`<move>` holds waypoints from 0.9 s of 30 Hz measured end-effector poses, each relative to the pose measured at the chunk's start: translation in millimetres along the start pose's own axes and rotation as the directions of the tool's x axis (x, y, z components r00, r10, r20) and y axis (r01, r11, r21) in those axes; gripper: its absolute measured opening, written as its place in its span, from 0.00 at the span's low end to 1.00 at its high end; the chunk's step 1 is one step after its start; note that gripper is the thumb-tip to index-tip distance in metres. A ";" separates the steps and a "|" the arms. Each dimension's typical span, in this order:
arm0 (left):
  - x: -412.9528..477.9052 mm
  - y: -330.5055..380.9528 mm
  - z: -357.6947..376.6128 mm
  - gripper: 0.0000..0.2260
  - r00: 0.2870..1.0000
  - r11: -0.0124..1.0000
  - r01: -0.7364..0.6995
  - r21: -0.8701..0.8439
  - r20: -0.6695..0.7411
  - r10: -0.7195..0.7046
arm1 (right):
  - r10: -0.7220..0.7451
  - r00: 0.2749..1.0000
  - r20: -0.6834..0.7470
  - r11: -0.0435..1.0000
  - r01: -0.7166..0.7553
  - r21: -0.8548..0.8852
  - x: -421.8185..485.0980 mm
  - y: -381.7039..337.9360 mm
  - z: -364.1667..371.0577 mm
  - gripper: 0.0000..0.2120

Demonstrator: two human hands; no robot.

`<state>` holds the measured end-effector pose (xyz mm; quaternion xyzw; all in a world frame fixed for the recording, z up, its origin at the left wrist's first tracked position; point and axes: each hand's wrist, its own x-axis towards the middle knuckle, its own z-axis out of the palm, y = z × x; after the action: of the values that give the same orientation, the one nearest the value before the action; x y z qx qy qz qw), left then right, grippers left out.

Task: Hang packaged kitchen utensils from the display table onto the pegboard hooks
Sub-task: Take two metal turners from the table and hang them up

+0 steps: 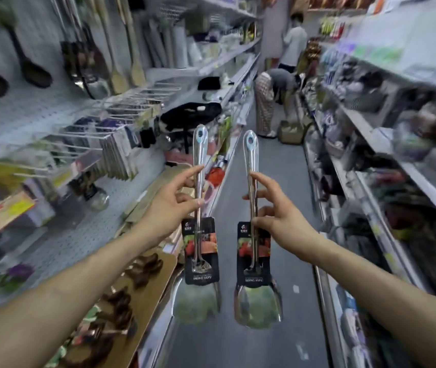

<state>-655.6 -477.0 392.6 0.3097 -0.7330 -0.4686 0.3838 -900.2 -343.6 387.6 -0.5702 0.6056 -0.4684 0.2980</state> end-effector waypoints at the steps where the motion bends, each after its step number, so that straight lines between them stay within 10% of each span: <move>1: 13.4 5.5 4.8 0.33 1.000 1.000 -0.008 0.000 -0.001 0.008 | -0.011 1.000 -0.004 1.000 0.011 -0.007 10.2 -2.3 -9.5 0.48; 27: 427.1 -82.2 -7.5 0.34 0.985 0.993 -0.110 0.037 0.141 0.104 | -0.006 0.987 -0.159 0.998 -0.004 -0.065 374.9 56.3 -91.7 0.49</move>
<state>-860.8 -858.1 435.0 0.2451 -0.7836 -0.4513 0.3496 -1070.0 -691.4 436.6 -0.5406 0.6421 -0.4927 0.2294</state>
